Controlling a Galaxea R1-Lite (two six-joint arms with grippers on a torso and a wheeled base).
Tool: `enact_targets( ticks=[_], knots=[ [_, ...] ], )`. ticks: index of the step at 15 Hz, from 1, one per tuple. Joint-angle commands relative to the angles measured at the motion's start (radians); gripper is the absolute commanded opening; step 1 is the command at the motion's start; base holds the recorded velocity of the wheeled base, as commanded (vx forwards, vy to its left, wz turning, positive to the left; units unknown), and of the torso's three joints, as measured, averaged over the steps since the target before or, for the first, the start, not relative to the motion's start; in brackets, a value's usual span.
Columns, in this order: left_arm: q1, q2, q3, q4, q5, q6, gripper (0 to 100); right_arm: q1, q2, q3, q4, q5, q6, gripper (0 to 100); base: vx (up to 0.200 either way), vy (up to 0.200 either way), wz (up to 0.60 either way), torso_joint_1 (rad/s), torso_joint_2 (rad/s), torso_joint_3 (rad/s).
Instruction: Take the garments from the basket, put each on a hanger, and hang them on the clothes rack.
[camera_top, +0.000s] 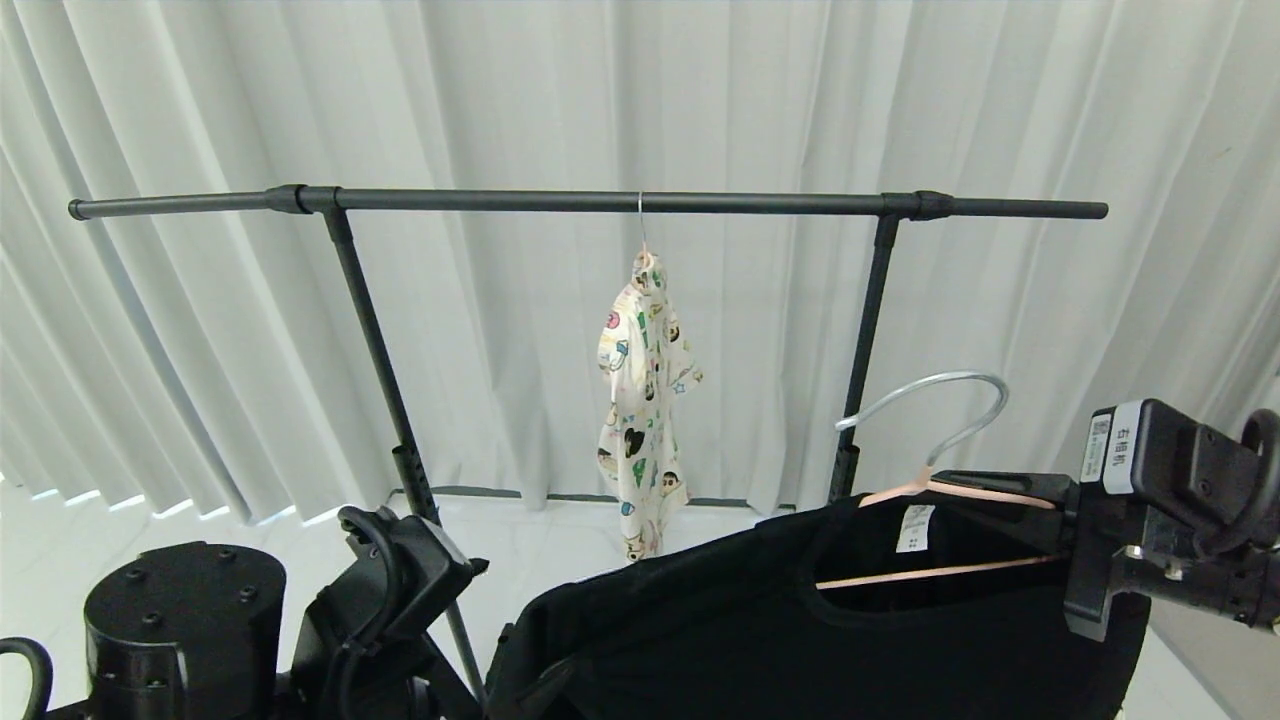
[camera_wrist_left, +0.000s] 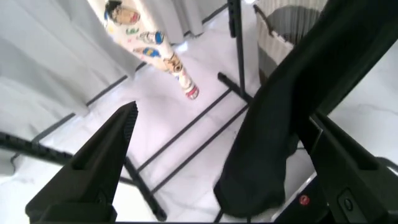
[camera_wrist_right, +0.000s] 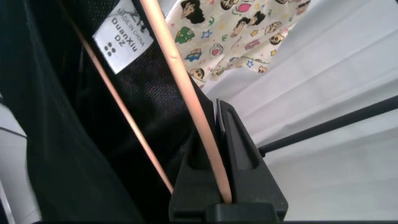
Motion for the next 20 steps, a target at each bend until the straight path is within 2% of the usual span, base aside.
enact_targets(
  ticks=[1, 3, 6, 11, 15, 16, 18, 20],
  knots=[
    [0.014, 0.024, 0.026, 0.001, -0.001, -0.004, 100, 0.0, -0.011, 0.0, 0.0, -0.002, 0.0, 0, 0.0, 0.0, 0.0, 0.0, 0.0, 0.0],
    [0.026, 0.015, 0.043, 0.001, -0.013, -0.009, 100, -0.013, -0.016, 0.003, 0.002, -0.003, 0.001, 0, 0.0, 0.0, 0.0, 0.0, 0.0, 0.0],
    [0.026, -0.1, 0.046, 0.001, -0.184, -0.099, 100, -0.036, -0.019, 0.003, 0.002, -0.002, 0.0, 0, 0.0, 0.0, 0.0, 0.0, 0.0, 0.0],
    [0.08, -0.094, 0.055, 0.001, -0.19, -0.098, 100, -0.032, -0.028, 0.001, 0.003, -0.002, -0.002, 0, 0.0, 0.0, 0.0, 0.0, 0.0, 0.0],
    [0.109, 0.024, 0.041, 0.0, -0.191, -0.086, 100, -0.003, -0.037, 0.0, 0.003, -0.005, -0.002, 0, 0.0, 0.0, 0.0, 0.0, 0.0, 0.0],
    [0.109, 0.046, 0.035, 0.0, -0.191, -0.076, 0, 0.003, -0.039, 0.0, 0.003, -0.014, -0.002, 0, 0.0, 0.0, 0.0, 0.0, 0.0, 0.0],
    [0.115, 0.078, 0.033, 0.0, -0.19, -0.047, 0, 0.006, -0.041, -0.002, 0.003, -0.019, -0.002, 0, 0.0, 0.0, 0.0, 0.0, 0.0, 0.0],
    [0.156, 0.101, 0.039, 0.0, -0.184, -0.034, 0, 0.005, -0.045, 0.0, 0.003, -0.02, 0.0, 0, 0.0, 0.0, 0.0, 0.0, 0.0, 0.0]
  ],
)
